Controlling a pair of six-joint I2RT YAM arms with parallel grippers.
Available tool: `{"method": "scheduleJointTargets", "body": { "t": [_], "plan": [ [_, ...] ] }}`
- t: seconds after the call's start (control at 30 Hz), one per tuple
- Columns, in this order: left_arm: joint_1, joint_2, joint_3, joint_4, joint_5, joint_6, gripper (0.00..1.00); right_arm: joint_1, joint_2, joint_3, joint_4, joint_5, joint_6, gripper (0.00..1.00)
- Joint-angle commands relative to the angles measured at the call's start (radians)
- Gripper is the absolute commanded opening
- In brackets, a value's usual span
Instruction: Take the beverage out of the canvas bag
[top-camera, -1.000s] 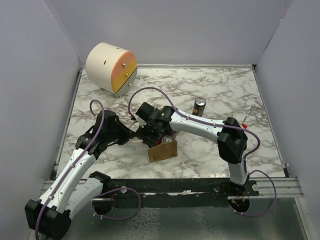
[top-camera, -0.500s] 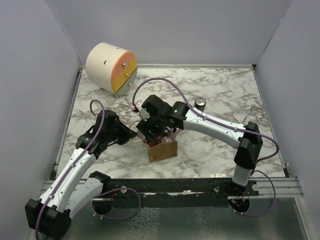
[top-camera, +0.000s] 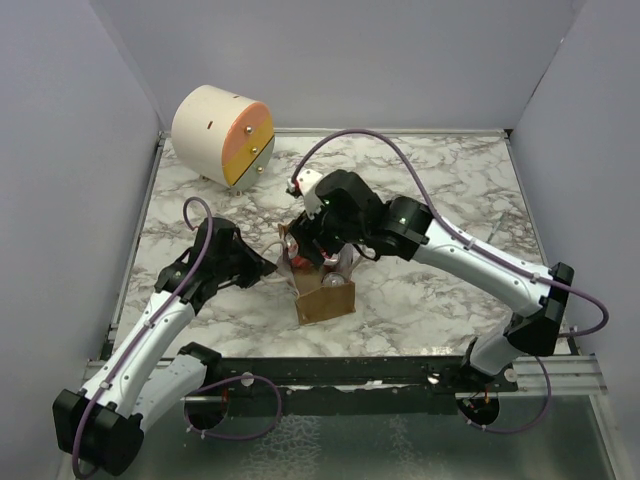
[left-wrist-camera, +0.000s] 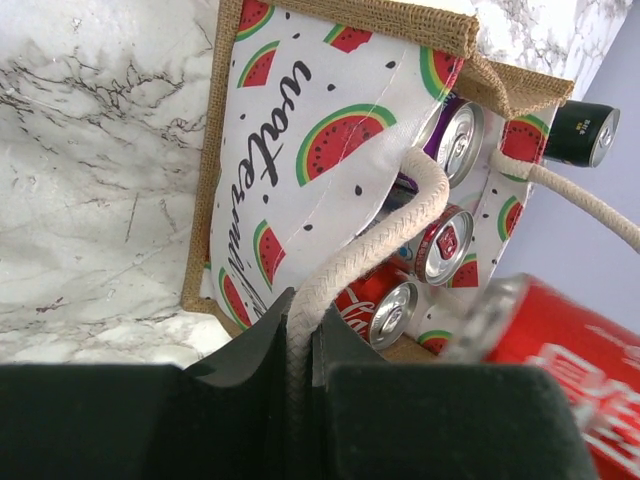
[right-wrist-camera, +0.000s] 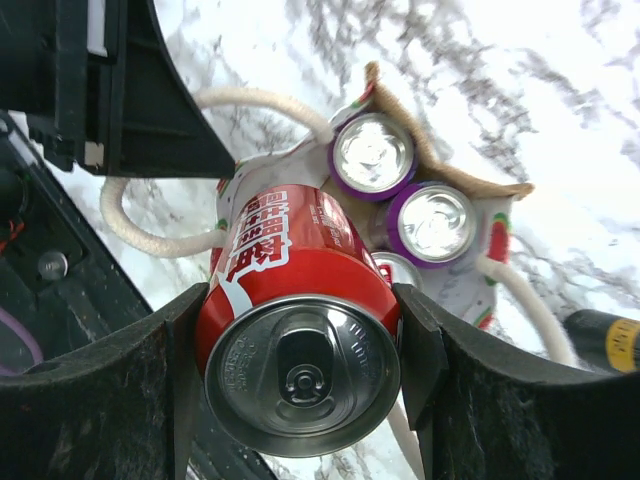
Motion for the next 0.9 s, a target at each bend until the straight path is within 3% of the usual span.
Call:
{"method": "scheduleJointTargets", "body": {
  "t": [0.0,0.17,0.33,0.47,0.57,0.87],
  "plan": [
    [0.000,0.018,0.024,0.011,0.004,0.012,0.00,0.005,-0.112,0.079,0.150,0.135,-0.028,0.02],
    [0.000,0.026,0.023,0.017,0.007,0.014,0.00,0.006,-0.219,0.045,0.280,0.333,-0.111,0.02],
    [0.000,0.040,0.021,0.031,0.014,0.017,0.00,0.006,-0.366,-0.135,0.602,0.680,-0.240,0.02],
    [0.000,0.056,0.022,0.045,0.021,0.019,0.00,0.006,-0.434,-0.274,0.802,0.854,-0.399,0.02],
    [0.000,0.067,0.023,0.054,0.025,0.023,0.00,0.006,-0.446,-0.297,0.667,0.945,-0.323,0.02],
    [0.000,0.084,-0.007,0.097,0.045,0.020,0.00,-0.016,-0.496,-0.368,0.027,0.937,0.296,0.02]
  ]
}}
